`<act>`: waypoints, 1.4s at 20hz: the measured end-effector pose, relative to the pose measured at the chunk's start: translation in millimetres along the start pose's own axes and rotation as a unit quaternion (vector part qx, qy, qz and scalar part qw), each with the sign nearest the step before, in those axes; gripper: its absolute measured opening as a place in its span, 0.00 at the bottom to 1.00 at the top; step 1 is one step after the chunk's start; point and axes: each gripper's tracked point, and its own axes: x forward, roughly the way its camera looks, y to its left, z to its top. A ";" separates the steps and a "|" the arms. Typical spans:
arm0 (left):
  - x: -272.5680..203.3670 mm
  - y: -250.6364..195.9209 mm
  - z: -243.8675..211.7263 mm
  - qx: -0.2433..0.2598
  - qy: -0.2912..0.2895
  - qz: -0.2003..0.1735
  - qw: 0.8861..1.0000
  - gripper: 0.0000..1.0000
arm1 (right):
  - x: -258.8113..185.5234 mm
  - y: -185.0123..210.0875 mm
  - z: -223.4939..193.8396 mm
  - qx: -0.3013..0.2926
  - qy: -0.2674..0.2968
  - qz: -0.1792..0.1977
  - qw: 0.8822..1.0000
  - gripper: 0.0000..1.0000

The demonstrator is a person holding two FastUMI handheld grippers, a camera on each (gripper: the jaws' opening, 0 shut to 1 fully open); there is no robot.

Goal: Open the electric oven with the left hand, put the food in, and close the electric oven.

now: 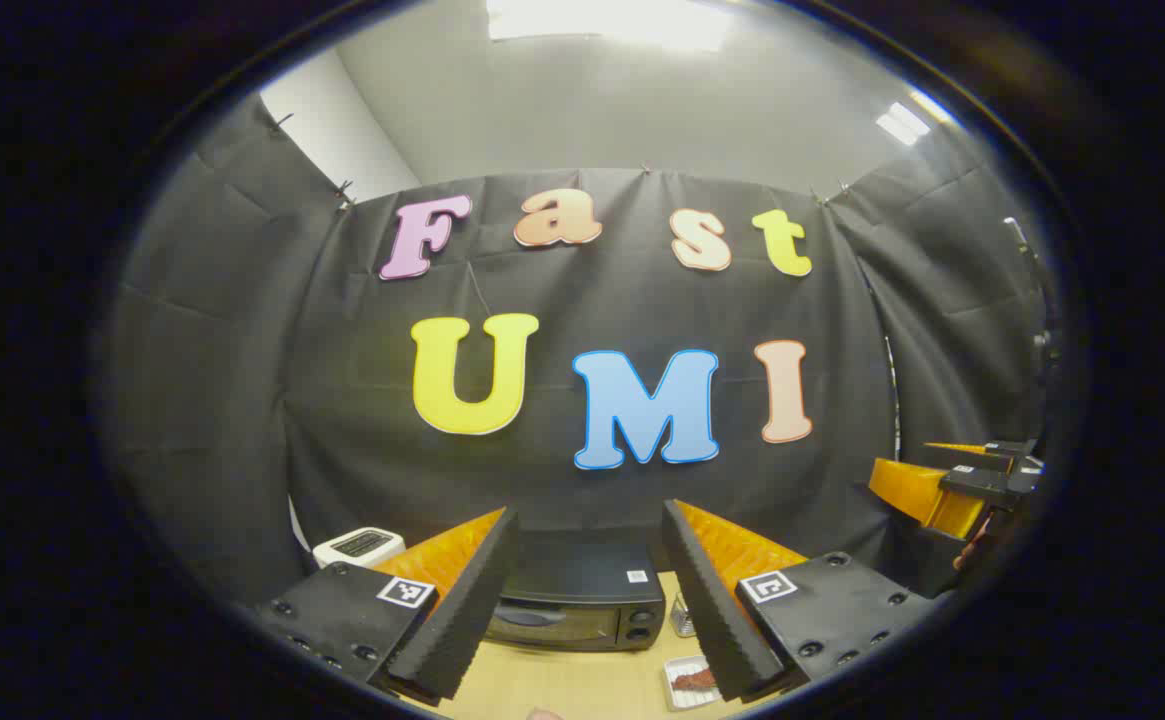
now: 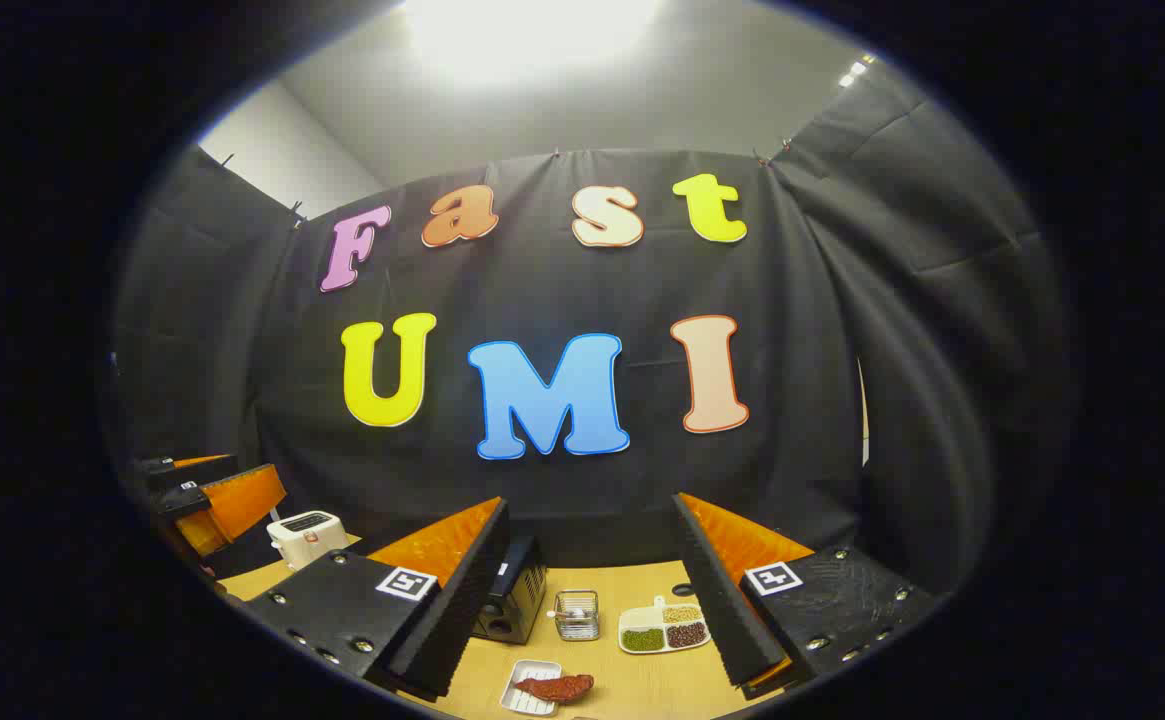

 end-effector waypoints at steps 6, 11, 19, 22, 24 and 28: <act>12.4 14.4 23.9 -0.027 -0.032 -0.044 0.998 0.99 | -1.1 35.2 8.9 0.020 0.006 -0.029 0.999 0.98; 15.8 26.9 17.1 -0.027 -0.031 -0.073 0.996 0.92 | -3.7 50.6 12.9 0.010 -0.004 -0.054 0.998 0.98; 29.2 50.6 -10.9 -0.035 -0.011 -0.063 0.997 0.95 | 1.0 55.5 -3.0 0.013 0.003 -0.039 0.999 0.98; 39.8 46.8 -30.5 -0.035 0.002 -0.054 0.998 0.97 | 3.7 48.4 -3.7 0.005 0.005 -0.024 1.000 0.98; 49.1 51.2 -49.9 -0.022 0.021 -0.036 0.999 0.95 | 6.4 42.9 -8.9 0.008 0.010 -0.018 1.000 0.98; 74.6 40.8 -104.8 -0.030 0.082 -0.037 0.995 0.95 | 10.4 25.6 -21.3 0.023 0.026 -0.022 0.999 0.98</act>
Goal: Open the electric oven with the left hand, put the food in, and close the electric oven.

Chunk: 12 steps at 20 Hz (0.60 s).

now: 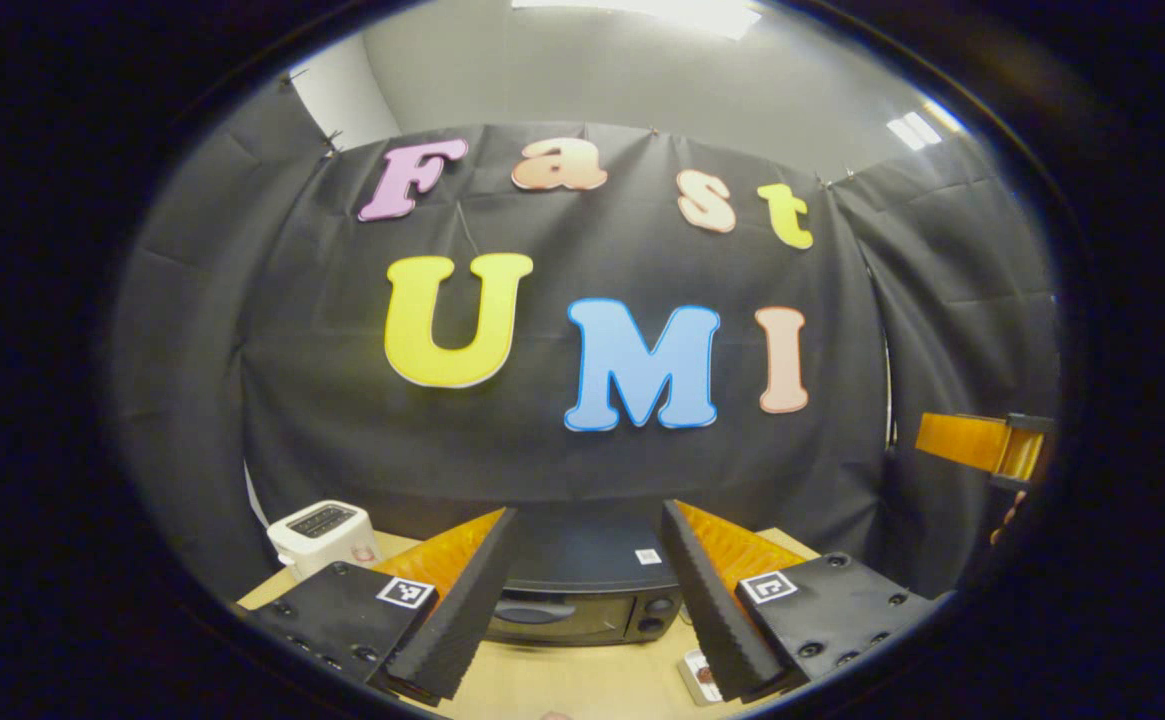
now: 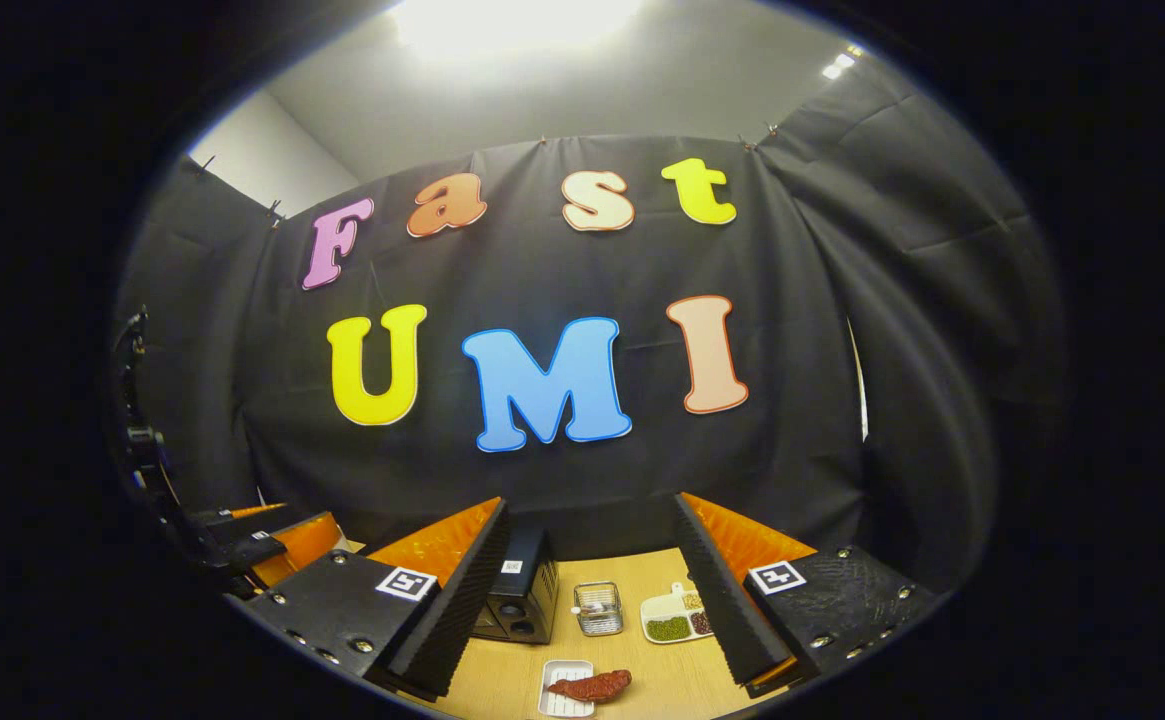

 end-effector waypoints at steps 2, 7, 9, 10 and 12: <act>17.3 2.2 -24.6 0.004 0.030 -0.003 1.000 0.95 | 3.2 -9.9 -4.5 0.002 0.009 -0.005 1.000 0.98; 62.0 17.2 -75.0 0.013 0.083 0.006 0.996 0.95 | 5.4 -31.4 -11.5 0.004 0.022 -0.023 1.000 0.98; 79.3 24.7 -98.7 0.017 0.108 0.008 0.994 0.95 | 5.3 -38.2 -14.6 0.003 0.025 -0.032 0.999 0.98; 86.8 29.6 -109.9 0.015 0.119 0.009 0.993 0.95 | 4.7 -40.7 -15.4 0.001 0.027 -0.036 0.999 0.98; 99.4 41.5 -129.4 0.015 0.140 0.015 0.990 0.99 | 3.0 -45.1 -16.9 -0.005 0.030 -0.045 0.998 0.98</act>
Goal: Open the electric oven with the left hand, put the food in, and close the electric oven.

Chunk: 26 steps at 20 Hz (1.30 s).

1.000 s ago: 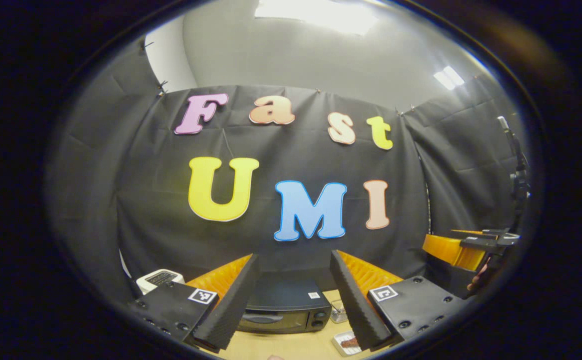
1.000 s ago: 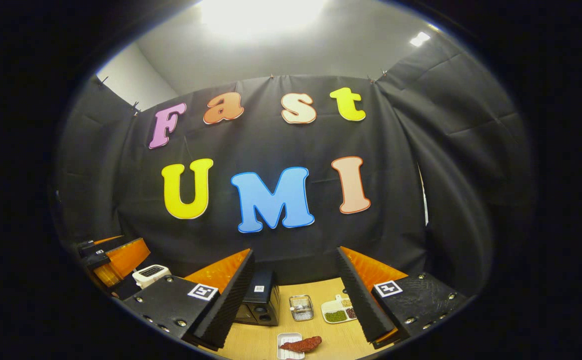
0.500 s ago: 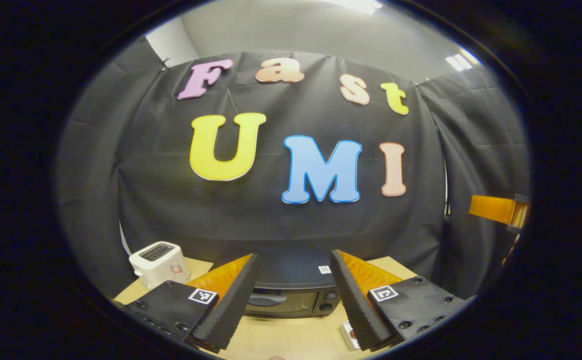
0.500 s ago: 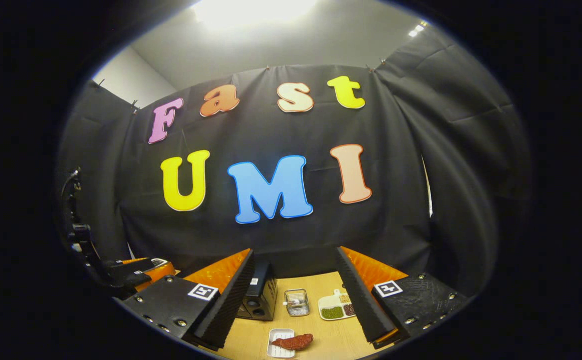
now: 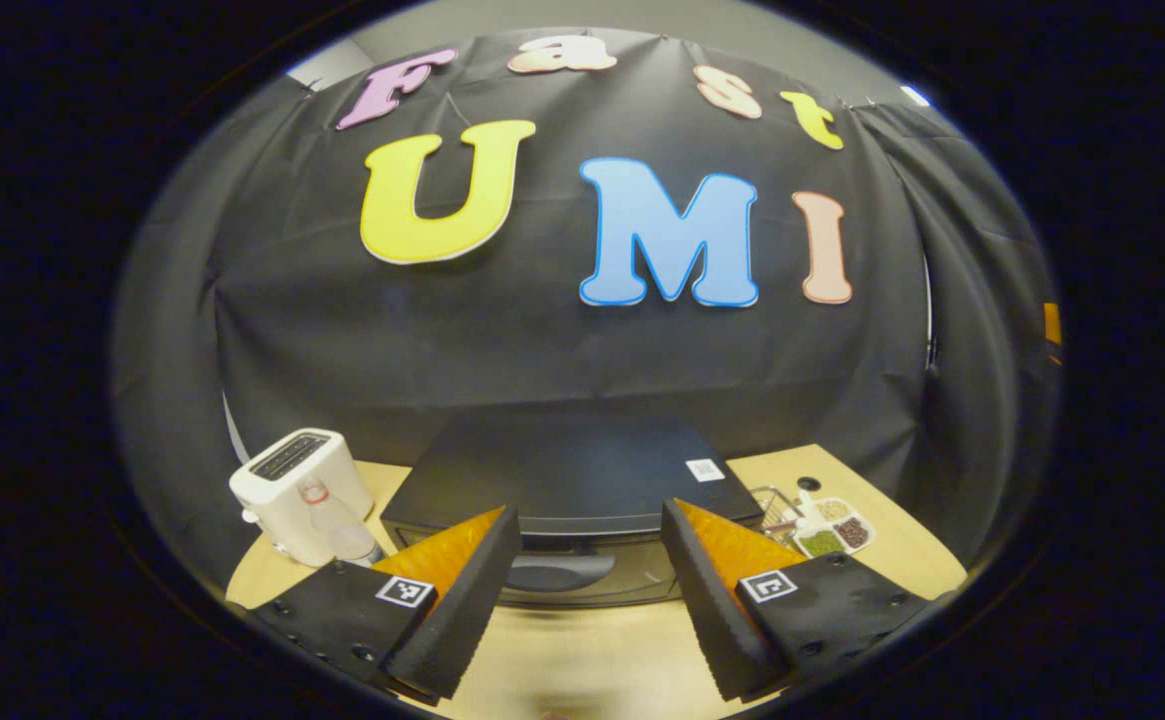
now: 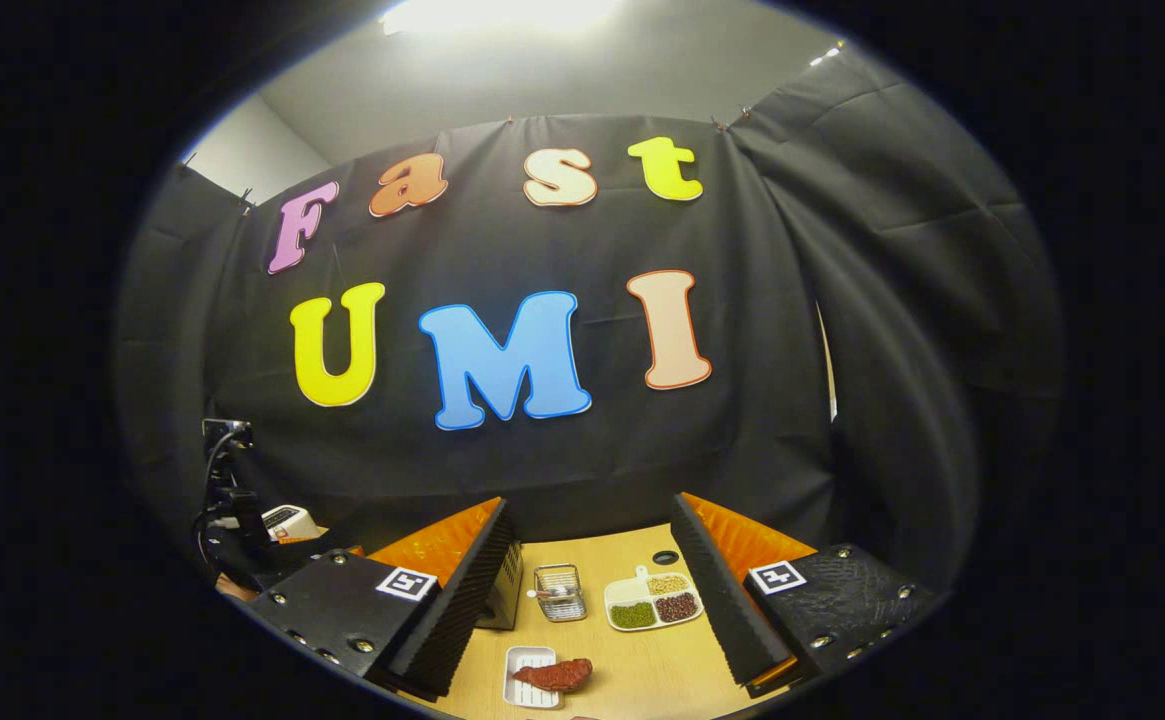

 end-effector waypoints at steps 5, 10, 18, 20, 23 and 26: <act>40.6 18.4 -36.4 0.002 0.041 0.005 0.999 0.92 | -0.3 -8.4 -4.0 -0.009 0.008 -0.022 1.000 0.98; 58.8 26.1 -49.1 0.006 0.055 0.008 0.998 0.99 | -1.2 -5.4 -2.7 -0.015 0.009 -0.030 0.999 0.98; 46.6 25.2 -59.8 0.011 0.065 0.010 0.998 0.99 | -3.6 12.0 -2.4 -0.014 0.007 -0.018 1.000 0.98; 35.1 24.3 -67.7 0.016 0.064 0.008 0.998 0.99 | -4.9 17.1 -1.9 -0.013 0.005 -0.010 1.000 0.98; 17.6 22.7 -83.2 0.021 0.068 0.009 0.997 0.95 | -4.7 25.7 -1.2 -0.016 0.006 0.002 1.000 0.98; 3.9 21.6 -98.2 0.023 0.078 0.006 0.997 0.99 | -6.6 34.4 1.7 -0.019 0.003 0.014 1.000 0.98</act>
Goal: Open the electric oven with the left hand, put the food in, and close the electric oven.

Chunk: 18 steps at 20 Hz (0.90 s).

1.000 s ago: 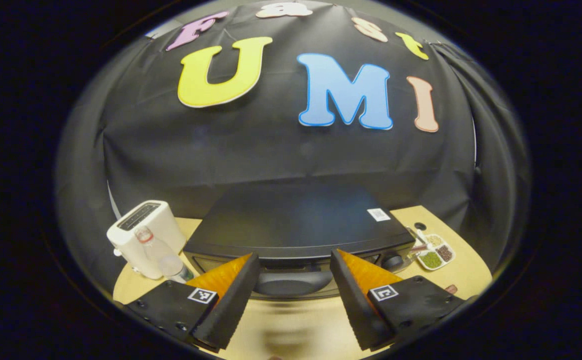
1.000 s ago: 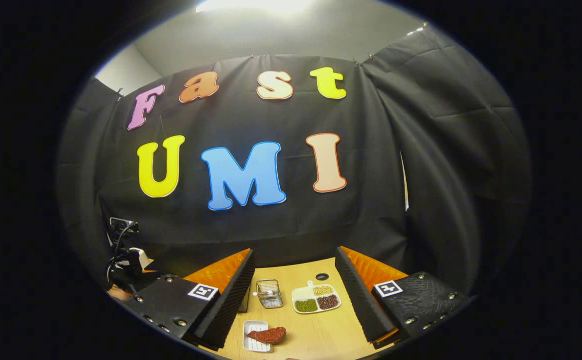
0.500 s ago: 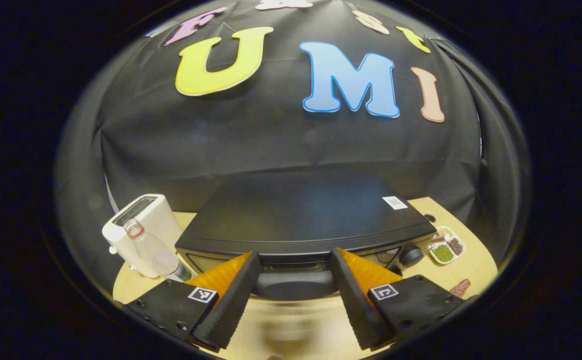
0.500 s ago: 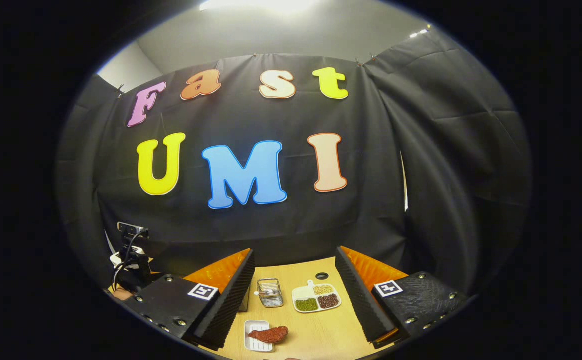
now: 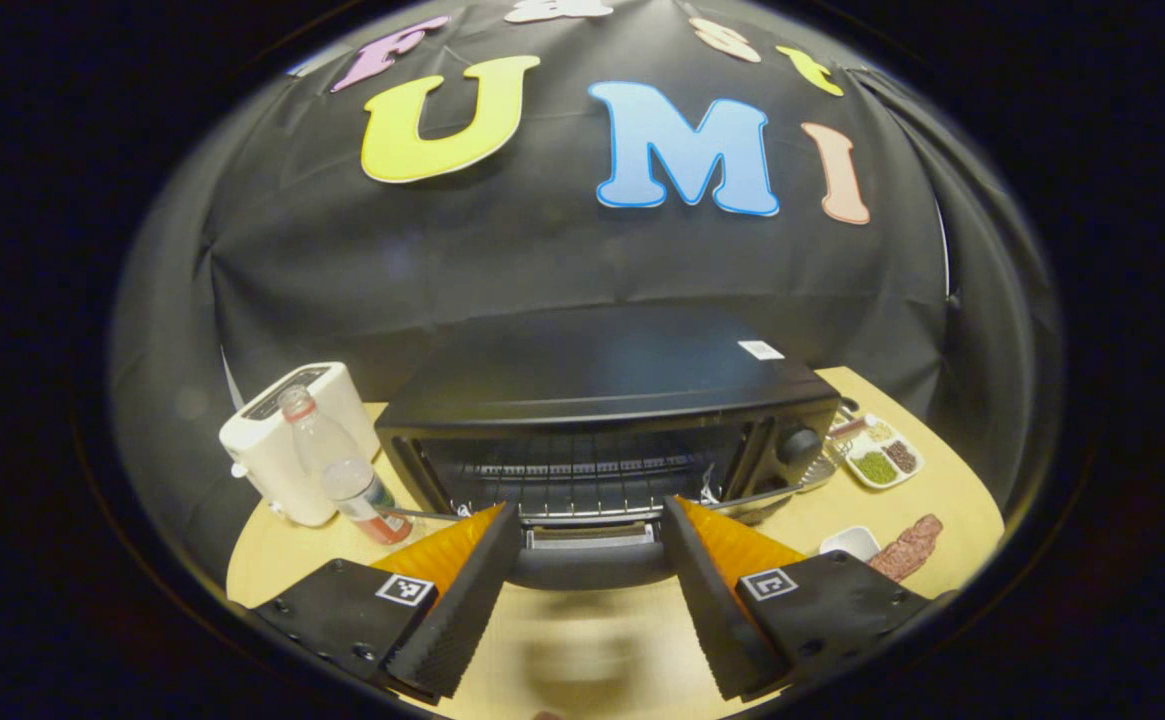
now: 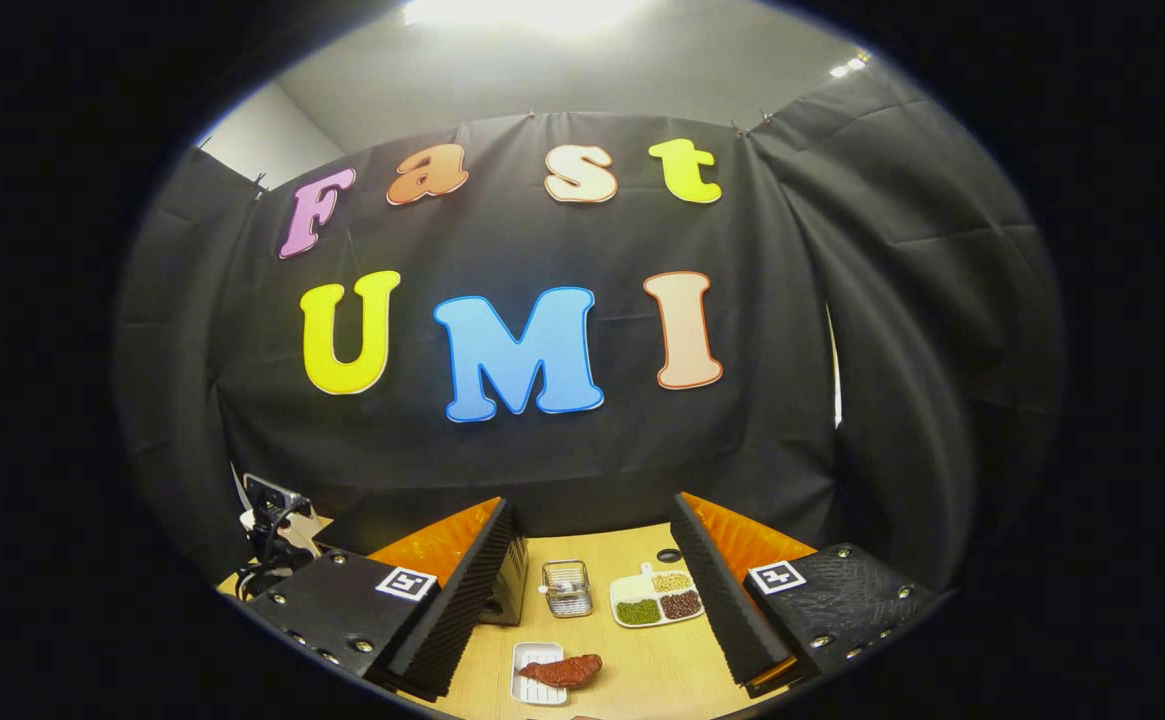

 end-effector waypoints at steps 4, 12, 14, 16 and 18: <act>-8.6 -2.3 -21.7 0.000 0.015 -0.005 1.000 0.99 | -2.3 9.6 0.8 -0.006 -0.001 0.011 1.000 0.98; -22.3 -4.0 -67.5 0.011 0.048 -0.006 0.999 1.00 | -13.3 6.2 -5.0 -0.013 0.006 0.007 1.000 0.98; -24.4 -3.6 -82.9 0.019 0.060 -0.007 0.998 0.99 | -15.1 4.0 -7.6 -0.014 0.009 0.004 1.000 0.98; -24.3 -2.1 -95.8 0.034 0.071 -0.001 0.997 0.97 | -16.9 5.0 -9.1 -0.015 0.011 0.004 1.000 0.98; -30.5 -0.5 -97.7 0.033 0.070 0.001 0.997 0.95 | -16.6 5.5 -12.2 -0.017 0.013 0.006 1.000 0.98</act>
